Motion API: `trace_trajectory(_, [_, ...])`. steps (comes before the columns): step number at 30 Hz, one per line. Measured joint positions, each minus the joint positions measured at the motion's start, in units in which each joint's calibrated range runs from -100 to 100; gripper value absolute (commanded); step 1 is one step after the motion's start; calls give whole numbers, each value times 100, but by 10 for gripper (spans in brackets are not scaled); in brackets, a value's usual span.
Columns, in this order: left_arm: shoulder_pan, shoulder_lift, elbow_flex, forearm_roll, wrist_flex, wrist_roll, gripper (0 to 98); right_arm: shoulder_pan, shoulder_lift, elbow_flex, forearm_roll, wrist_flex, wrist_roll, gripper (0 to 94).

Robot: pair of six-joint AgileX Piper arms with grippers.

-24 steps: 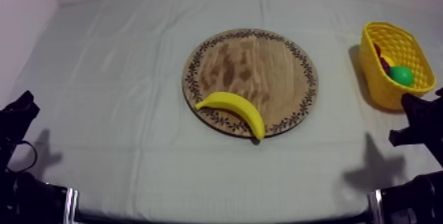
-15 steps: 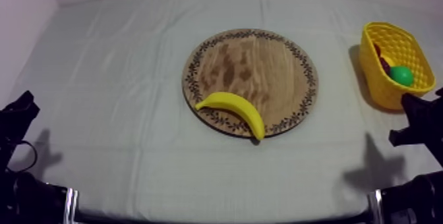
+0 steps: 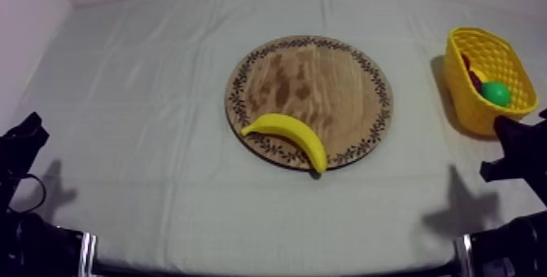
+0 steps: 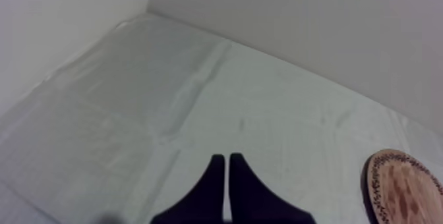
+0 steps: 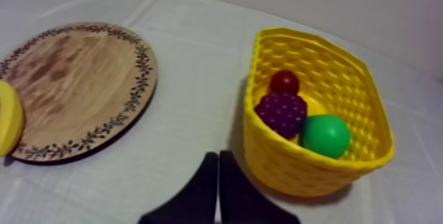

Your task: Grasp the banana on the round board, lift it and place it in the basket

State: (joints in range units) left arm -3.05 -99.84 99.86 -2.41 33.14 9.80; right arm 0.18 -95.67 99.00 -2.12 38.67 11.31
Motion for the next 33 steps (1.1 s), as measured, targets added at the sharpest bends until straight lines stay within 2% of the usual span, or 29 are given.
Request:
trace_trajectory(5, [0, 0, 0, 0, 0, 0, 1, -490, 0, 50, 36, 7, 73, 6])
trace_trajectory(14, [0, 0, 0, 0, 0, 0, 1, -1534, 0, 57, 63, 29, -124, 7])
trace_trajectory(18, [0, 0, 0, 0, 0, 0, 1, -1903, 0, 57, 63, 52, -9, 5])
trace_trajectory(24, [0, 0, 0, 0, 0, 0, 1, -2128, 39, -64, 80, 52, 217, 7])
trace_trajectory(30, [0, 0, 0, 0, 0, 0, 1, -2312, 637, -416, 318, 302, 139, 6])
trace_trajectory(33, [0, 0, 0, 0, 0, 0, 1, -2376, 1174, -851, 347, 495, 190, 5])
